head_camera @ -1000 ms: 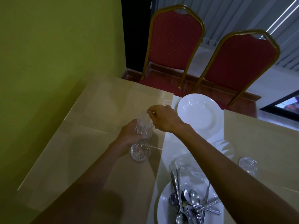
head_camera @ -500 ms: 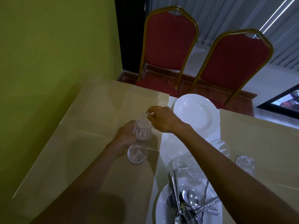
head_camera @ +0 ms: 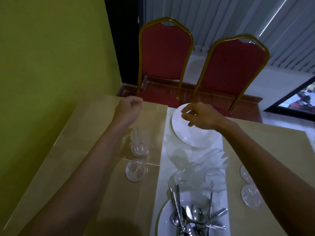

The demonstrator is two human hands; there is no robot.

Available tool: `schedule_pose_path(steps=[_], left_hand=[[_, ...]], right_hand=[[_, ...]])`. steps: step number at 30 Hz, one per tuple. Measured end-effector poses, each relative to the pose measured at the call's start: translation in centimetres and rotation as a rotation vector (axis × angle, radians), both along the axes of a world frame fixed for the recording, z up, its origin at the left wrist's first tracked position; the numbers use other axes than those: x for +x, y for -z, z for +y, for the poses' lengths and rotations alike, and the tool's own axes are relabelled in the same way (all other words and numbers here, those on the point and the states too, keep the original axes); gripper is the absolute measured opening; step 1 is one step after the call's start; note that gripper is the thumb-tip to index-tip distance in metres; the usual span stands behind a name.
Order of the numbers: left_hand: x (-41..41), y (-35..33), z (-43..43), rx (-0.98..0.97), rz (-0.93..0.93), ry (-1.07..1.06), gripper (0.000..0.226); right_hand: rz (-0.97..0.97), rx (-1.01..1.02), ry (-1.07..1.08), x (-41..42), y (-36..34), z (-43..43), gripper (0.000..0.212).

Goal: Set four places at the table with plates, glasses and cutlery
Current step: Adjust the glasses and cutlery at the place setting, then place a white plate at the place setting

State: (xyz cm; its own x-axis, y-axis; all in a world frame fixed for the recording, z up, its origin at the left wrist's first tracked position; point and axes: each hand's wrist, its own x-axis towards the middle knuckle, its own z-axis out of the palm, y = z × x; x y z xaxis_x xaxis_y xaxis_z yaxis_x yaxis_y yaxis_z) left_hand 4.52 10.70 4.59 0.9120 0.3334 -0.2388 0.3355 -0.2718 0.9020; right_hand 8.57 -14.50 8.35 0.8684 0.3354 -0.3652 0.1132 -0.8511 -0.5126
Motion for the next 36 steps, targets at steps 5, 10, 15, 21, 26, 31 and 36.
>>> schedule_pose_path(steps=[5, 10, 15, 21, 26, 31, 36], left_hand=[[1.7, -0.5, -7.5, 0.041, -0.038, 0.166, 0.021], [3.1, 4.3, -13.4, 0.116, 0.267, 0.255, 0.051], [3.8, 7.5, -15.4, 0.132, 0.384, 0.174, 0.053], [4.9, 8.2, -16.9, 0.199, 0.351, 0.09, 0.044], [5.0, 8.6, -16.8, 0.202, 0.375, 0.045, 0.041], [5.9, 6.9, -15.6, 0.119, 0.381, -0.006, 0.043], [8.0, 3.8, -10.5, -0.004, 0.291, 0.001, 0.032]], right_hand=[[0.065, -0.019, 0.121, 2.9, 2.4, -5.8, 0.026], [0.068, -0.283, 0.195, 4.6, 7.1, -11.8, 0.044], [0.066, -0.261, 0.316, 5.5, 11.4, -13.8, 0.051], [0.099, -0.16, 0.547, 5.9, 14.4, -13.4, 0.065], [0.156, -0.038, 0.646, 5.6, 14.8, -13.6, 0.06], [0.252, 0.122, 0.671, 6.1, 13.3, -13.7, 0.02], [0.25, 0.176, 0.62, 8.5, 9.7, -12.2, 0.028]])
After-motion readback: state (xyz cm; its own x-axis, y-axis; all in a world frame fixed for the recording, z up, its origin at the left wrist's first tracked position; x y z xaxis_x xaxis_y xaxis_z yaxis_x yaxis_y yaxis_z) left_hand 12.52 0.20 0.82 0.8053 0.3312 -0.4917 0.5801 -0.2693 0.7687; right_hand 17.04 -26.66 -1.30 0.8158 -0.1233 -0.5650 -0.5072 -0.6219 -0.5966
